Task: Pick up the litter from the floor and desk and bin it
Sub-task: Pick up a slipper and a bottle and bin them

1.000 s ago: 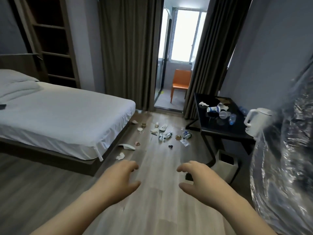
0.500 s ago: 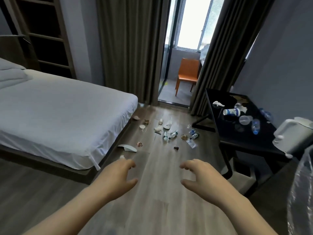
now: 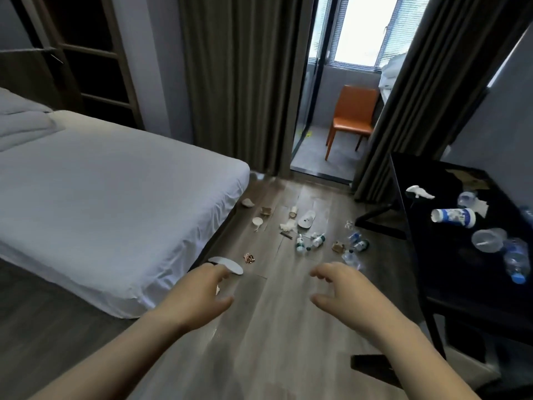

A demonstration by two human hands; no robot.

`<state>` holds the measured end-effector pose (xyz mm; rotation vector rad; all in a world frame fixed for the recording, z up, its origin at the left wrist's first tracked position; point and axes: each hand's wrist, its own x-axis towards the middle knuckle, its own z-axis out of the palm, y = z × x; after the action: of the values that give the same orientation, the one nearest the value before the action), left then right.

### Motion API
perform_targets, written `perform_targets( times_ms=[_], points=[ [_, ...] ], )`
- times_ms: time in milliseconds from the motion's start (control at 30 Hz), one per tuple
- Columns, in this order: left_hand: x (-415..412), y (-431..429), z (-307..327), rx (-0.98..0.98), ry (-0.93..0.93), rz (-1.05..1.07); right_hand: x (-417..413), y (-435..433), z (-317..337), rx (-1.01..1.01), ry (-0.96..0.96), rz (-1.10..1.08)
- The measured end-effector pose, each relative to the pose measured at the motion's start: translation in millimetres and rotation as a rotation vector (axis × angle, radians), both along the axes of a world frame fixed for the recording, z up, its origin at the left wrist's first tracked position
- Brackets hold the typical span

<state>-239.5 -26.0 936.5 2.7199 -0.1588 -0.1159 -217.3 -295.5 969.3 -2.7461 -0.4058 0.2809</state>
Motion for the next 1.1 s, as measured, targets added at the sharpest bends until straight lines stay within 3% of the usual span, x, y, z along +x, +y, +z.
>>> perform_targets(
  times_ms=[633,1100],
  points=[
    [345.0,74.1,-83.5,-0.018,0.153,0.066,335.4,74.2,-63.0,-0.052,0.21,0.007],
    [504.9,70.0,-141.4,-0.002,0.316,0.179,526.8,75.4,-129.7,-0.058,0.316,0.09]
  ],
)
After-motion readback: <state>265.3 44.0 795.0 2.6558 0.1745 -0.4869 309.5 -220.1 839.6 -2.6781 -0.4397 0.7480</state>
